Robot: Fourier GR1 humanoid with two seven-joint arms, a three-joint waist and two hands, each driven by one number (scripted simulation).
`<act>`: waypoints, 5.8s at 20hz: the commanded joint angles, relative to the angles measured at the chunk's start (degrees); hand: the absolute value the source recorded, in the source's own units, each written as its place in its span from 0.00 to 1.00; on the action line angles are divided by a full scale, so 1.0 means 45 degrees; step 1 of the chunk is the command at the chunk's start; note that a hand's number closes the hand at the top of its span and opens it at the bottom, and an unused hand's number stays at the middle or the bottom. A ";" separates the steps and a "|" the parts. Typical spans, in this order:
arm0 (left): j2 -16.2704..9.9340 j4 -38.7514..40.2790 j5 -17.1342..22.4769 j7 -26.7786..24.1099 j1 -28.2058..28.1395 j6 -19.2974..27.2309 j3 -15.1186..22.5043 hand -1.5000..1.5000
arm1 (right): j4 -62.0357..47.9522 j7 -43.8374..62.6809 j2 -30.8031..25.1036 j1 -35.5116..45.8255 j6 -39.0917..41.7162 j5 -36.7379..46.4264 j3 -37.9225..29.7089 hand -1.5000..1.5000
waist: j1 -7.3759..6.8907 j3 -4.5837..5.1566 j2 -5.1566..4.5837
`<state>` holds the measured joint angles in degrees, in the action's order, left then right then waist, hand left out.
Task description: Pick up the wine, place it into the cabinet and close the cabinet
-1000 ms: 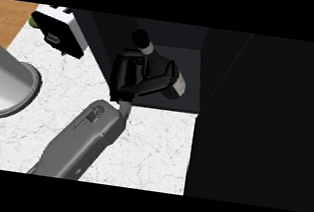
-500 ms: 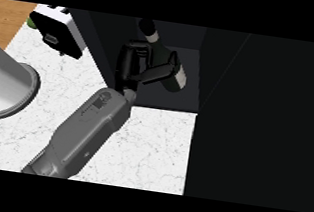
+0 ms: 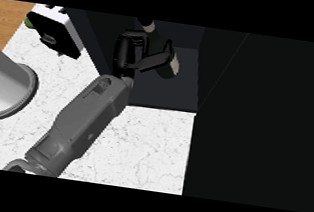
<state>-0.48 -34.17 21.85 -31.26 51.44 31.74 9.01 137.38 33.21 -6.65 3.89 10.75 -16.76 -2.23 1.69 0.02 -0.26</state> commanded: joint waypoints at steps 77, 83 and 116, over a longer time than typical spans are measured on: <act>0.0107 0.6192 0.1175 -0.4366 0.1620 -0.2467 -0.2412 0.00 | 0.0512 -0.0400 0.0220 -0.0264 0.0178 -0.0267 0.1017 0.00 | 0.0452 0.0009 -0.0154; 0.0107 0.5693 0.2211 -0.4862 0.1079 -0.3211 -0.2071 0.00 | 0.0102 -0.0413 0.0180 0.0146 0.0058 -0.0385 0.1033 0.00 | 0.0585 0.0009 -0.0078; -0.0278 -0.9056 0.4024 -0.2157 -0.6877 0.3889 0.7816 0.00 | 0.2010 0.1148 -0.0164 0.0079 -0.1450 0.0264 0.1012 0.00 | -0.0393 -0.0003 0.0138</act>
<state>-0.72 -66.40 42.13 -43.43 23.74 45.19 42.10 137.34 33.46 -6.87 5.45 6.38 -15.54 2.41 0.05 -0.01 0.31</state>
